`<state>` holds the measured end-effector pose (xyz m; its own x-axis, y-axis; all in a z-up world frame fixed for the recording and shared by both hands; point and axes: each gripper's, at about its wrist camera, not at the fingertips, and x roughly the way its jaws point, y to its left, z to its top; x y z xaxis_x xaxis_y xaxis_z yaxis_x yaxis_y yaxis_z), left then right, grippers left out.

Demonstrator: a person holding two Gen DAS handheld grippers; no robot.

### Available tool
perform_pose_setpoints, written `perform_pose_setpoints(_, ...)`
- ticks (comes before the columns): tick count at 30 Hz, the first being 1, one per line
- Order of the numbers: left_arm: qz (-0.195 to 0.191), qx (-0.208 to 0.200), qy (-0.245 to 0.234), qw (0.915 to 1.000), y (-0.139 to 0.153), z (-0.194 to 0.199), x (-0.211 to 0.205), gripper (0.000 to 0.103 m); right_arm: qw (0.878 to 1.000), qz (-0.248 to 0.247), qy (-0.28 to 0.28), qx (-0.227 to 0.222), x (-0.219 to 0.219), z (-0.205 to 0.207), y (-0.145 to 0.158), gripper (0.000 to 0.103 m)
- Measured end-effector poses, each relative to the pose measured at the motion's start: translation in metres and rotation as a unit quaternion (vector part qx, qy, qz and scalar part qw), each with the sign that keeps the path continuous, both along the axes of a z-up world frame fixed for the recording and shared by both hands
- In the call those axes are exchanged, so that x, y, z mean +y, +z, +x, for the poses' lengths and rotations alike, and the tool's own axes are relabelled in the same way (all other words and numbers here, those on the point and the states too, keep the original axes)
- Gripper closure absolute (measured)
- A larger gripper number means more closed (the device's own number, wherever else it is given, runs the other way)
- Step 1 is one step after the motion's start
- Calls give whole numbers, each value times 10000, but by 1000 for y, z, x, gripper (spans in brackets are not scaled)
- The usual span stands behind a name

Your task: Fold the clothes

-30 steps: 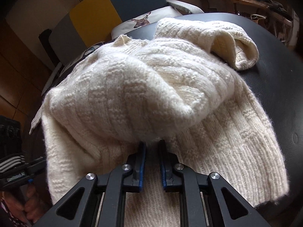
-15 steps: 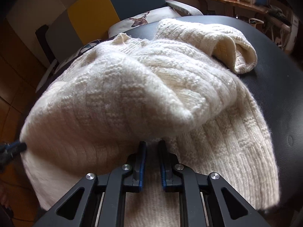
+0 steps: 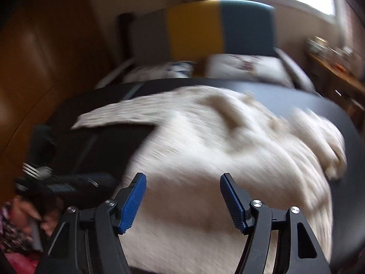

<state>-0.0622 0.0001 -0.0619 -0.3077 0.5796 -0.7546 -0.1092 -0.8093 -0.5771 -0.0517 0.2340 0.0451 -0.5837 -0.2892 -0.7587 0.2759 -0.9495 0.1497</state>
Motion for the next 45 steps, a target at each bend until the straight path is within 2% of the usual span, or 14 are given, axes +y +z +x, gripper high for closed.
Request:
perform_pose_setpoints(2,66,-281,-147,9995,-13,-3,6,74,9992,341,192,-66,-26,-29,4,35)
perform_pose_setpoints(3,35,-135,-211,9997,-12,0,11,74,9975,600,370,-98,-43,-46,1,40)
perform_pose_setpoints(4,-4,4,-276,9996,-12,3,15,74,9947,859,547,-129,-59,-63,-2,57)
perform_pose_setpoints(6,-201,179,-419,9988,-11,8,23,74,9852,1430,919,-230,-93,-89,-12,72)
perform_pose_setpoints(8,-292,275,-515,9979,-9,13,26,74,9722,1971,1199,-395,-120,-108,-31,72)
perform_pose_setpoints(11,-175,221,-668,9974,-9,20,28,74,9611,2307,1361,-680,-137,-124,-54,72)
perform_pose_setpoints(20,278,84,-888,9956,-16,27,31,73,9487,2824,805,-1170,-128,-162,-104,64)
perform_pose_setpoints(23,525,24,-823,9952,-14,26,22,72,9560,2596,703,-1173,-121,-165,-106,66)
perform_pose_setpoints(27,792,123,-708,9943,-11,26,16,66,9650,2265,612,-1172,-114,-169,-106,88)
perform_pose_setpoints(29,503,62,-922,9944,-17,27,29,65,9702,2054,517,-1172,-111,-172,-102,93)
perform_pose_setpoints(32,210,443,-1079,9929,-17,35,43,68,9798,1488,396,-1276,-106,-177,-95,95)
perform_pose_setpoints(33,45,504,-1111,9925,-16,36,45,77,9821,1306,375,-1308,-106,-180,-91,95)
perform_pose_setpoints(34,-154,533,-1112,9922,-15,37,46,96,9843,1114,356,-1324,-106,-182,-87,95)
perform_pose_setpoints(45,-908,725,-158,9931,-8,38,3,99,9900,-750,-40,-1194,-116,-210,-51,95)
